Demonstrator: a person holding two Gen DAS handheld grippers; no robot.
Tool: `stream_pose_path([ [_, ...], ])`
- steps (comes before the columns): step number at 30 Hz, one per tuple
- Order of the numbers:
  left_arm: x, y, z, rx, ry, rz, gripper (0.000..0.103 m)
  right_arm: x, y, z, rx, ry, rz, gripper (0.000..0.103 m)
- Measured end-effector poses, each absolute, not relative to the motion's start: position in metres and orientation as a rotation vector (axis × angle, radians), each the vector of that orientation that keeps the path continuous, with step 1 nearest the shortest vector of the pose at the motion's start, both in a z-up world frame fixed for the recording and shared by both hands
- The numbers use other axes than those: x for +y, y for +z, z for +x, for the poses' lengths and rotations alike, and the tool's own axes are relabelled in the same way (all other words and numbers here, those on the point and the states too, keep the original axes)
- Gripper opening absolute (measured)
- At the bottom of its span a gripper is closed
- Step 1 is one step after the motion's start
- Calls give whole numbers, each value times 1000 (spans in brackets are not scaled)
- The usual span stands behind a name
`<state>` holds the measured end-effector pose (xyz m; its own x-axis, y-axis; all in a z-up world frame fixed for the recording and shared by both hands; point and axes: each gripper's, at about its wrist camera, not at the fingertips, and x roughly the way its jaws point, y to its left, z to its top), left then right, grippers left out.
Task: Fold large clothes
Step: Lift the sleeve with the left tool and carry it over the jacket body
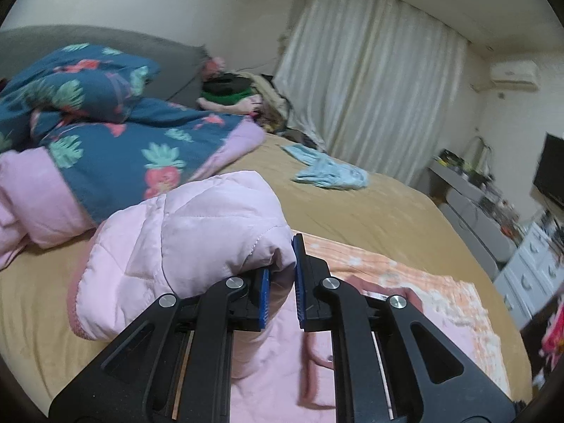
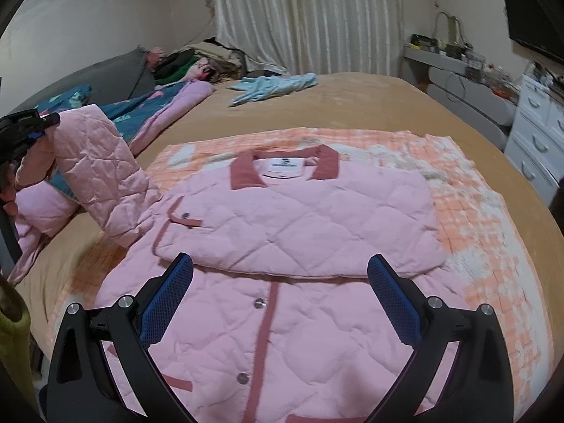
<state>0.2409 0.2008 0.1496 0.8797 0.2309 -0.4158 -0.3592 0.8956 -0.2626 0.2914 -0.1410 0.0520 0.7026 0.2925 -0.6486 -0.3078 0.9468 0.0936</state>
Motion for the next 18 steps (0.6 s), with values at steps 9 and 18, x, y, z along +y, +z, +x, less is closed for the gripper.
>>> stream_pose_path([
  [9, 126, 147, 275, 417, 214, -184, 5, -187, 48, 295, 719, 287, 61, 99],
  [18, 38, 116, 315, 498, 86, 23, 5, -240, 39, 296, 728, 212, 140, 99],
])
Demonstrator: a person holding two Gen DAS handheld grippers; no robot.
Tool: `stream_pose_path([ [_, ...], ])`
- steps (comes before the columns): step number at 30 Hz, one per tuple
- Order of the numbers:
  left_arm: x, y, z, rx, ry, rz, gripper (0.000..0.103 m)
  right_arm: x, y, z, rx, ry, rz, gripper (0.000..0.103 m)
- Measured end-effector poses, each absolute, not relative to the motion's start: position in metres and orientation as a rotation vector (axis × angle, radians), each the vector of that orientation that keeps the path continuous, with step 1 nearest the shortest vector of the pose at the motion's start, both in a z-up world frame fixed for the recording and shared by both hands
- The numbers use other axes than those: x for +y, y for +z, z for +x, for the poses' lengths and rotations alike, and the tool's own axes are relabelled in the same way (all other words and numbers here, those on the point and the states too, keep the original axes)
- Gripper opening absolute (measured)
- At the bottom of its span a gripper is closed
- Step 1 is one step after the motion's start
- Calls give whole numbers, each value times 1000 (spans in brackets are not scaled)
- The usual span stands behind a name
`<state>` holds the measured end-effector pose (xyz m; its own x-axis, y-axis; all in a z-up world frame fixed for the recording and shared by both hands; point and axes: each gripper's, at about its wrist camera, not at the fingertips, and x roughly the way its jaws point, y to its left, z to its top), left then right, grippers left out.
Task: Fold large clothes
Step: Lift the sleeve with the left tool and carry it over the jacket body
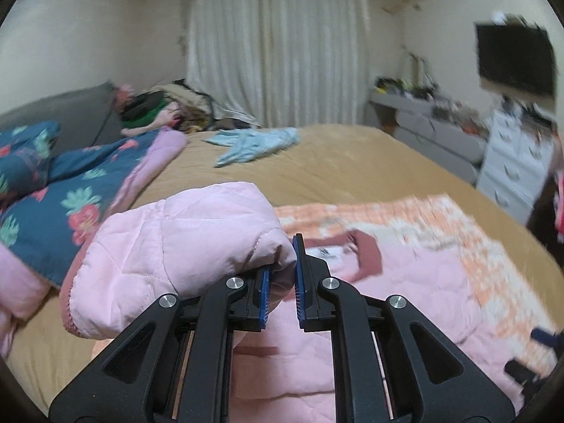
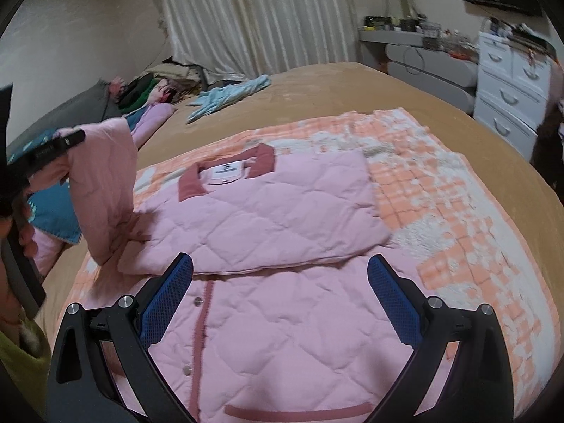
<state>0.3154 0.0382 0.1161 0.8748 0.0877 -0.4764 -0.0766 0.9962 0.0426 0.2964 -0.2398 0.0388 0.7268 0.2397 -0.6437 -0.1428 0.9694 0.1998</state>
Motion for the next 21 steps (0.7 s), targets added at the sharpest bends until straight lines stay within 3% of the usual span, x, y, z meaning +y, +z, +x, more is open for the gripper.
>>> stream_pose_path([
  [21, -114, -35, 329, 765, -263, 591, 6, -321, 4, 305, 771, 92, 282, 99],
])
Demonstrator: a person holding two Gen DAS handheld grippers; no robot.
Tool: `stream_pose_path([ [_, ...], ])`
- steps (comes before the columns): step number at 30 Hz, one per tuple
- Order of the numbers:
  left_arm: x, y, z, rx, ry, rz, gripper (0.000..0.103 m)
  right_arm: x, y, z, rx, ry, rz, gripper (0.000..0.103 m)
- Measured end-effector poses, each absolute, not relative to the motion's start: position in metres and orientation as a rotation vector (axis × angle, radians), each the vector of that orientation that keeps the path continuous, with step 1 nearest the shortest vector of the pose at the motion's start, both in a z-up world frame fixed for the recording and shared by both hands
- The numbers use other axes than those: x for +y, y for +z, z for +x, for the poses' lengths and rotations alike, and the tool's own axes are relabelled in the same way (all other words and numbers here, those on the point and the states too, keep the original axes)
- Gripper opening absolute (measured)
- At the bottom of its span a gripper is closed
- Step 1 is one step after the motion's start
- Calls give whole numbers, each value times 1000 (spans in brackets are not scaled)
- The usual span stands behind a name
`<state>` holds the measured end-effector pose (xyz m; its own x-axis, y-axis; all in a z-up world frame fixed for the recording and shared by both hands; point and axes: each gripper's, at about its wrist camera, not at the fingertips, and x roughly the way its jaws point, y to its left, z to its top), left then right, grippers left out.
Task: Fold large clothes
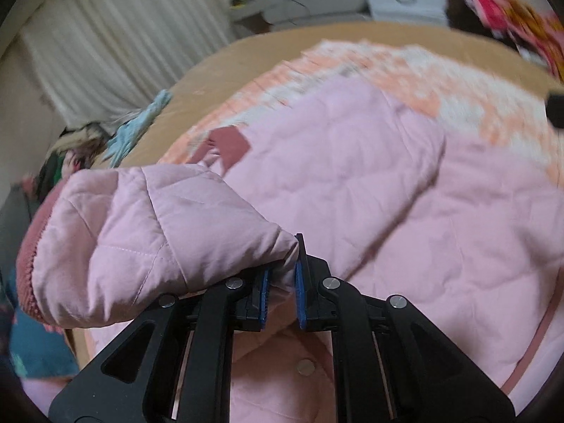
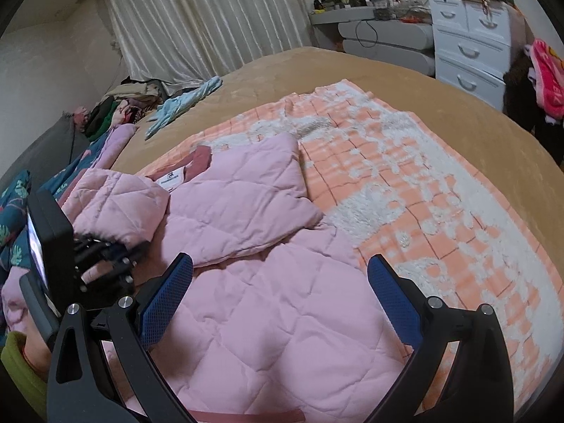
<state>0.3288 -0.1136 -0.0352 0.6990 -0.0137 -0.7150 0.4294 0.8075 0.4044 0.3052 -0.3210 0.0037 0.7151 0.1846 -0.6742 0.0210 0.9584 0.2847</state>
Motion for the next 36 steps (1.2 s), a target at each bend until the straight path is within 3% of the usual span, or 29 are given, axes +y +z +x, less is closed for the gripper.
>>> stream_pose_path([
  [13, -151, -68, 320, 794, -320, 1009, 9, -337, -7, 307, 781, 63, 313, 99],
  [19, -151, -56, 320, 831, -402, 883, 16, -350, -4, 305, 775, 36, 332, 99],
  [25, -139, -33, 320, 880, -523, 597, 37, -358, -1, 302, 771, 15, 338, 99],
  [27, -138, -29, 317, 880, -545, 562, 53, -358, -1, 302, 772, 10, 337, 99],
  [36, -87, -4, 307, 872, -505, 359, 84, -329, -1, 317, 785, 59, 296, 99],
])
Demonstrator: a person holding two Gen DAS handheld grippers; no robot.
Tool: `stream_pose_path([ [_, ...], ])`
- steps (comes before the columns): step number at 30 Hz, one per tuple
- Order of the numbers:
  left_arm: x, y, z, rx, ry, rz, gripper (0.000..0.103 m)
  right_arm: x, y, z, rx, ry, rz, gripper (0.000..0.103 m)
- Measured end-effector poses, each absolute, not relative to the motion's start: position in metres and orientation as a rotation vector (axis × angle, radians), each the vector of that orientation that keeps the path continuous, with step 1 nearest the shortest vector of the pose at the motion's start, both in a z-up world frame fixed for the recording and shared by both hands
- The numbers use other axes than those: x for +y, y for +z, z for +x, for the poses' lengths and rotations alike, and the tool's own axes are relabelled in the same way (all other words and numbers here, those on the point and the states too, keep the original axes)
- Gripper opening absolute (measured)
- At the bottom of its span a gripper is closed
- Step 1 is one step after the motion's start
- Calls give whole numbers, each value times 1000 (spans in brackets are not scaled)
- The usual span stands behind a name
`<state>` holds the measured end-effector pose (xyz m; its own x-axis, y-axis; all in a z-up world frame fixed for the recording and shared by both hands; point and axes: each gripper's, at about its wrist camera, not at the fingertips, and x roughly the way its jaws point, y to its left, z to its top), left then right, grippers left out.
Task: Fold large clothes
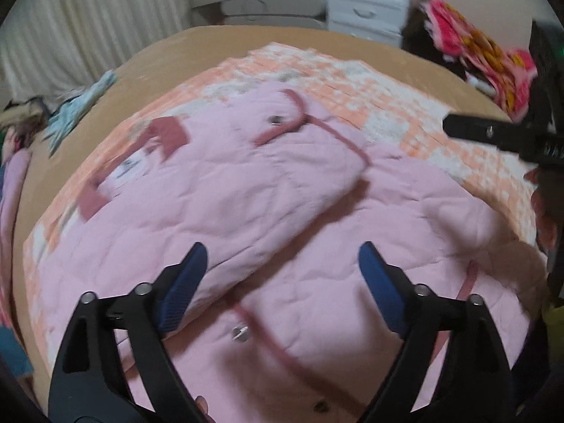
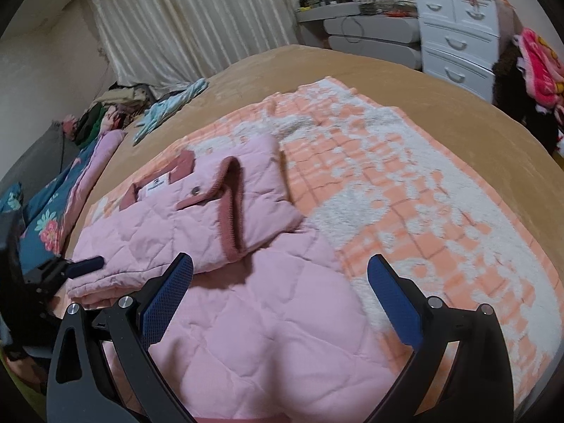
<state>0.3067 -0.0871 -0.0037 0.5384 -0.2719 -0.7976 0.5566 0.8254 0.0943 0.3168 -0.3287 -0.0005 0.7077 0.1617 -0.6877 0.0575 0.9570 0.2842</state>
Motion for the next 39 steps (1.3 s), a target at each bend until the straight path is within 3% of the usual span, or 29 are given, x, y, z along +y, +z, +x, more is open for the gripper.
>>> stream_pose_path([
  [3, -60, 4, 309, 865, -443, 302, 91, -309, -2, 329, 798, 101, 287, 99],
  [10, 27, 8, 310, 851, -254, 127, 93, -269, -24, 372, 854, 176, 284, 98],
  [13, 63, 9, 308, 840, -183, 54, 93, -264, -38, 389, 887, 166, 294, 93],
  [16, 97, 9, 306, 831, -129, -28, 93, -262, -57, 406, 940, 155, 307, 77],
  [18, 117, 9, 305, 825, -100, -85, 94, -256, -62, 408, 937, 163, 287, 54],
  [19, 123, 8, 304, 821, -90, -103, 94, -253, -61, 407, 929, 163, 260, 49],
  [20, 129, 7, 303, 818, -81, -120, 94, -245, -56, 404, 903, 184, 209, 34],
  [23, 140, 5, 303, 809, -55, -146, 94, -212, -33, 391, 817, 215, 11, 22],
  [30, 155, 4, 324, 818, 4, -218, 94, -166, 38, 366, 555, 403, -137, 21],
  [39, 151, -1, 344, 842, 11, -218, 94, -209, 9, 390, 652, 283, -109, 21],
])
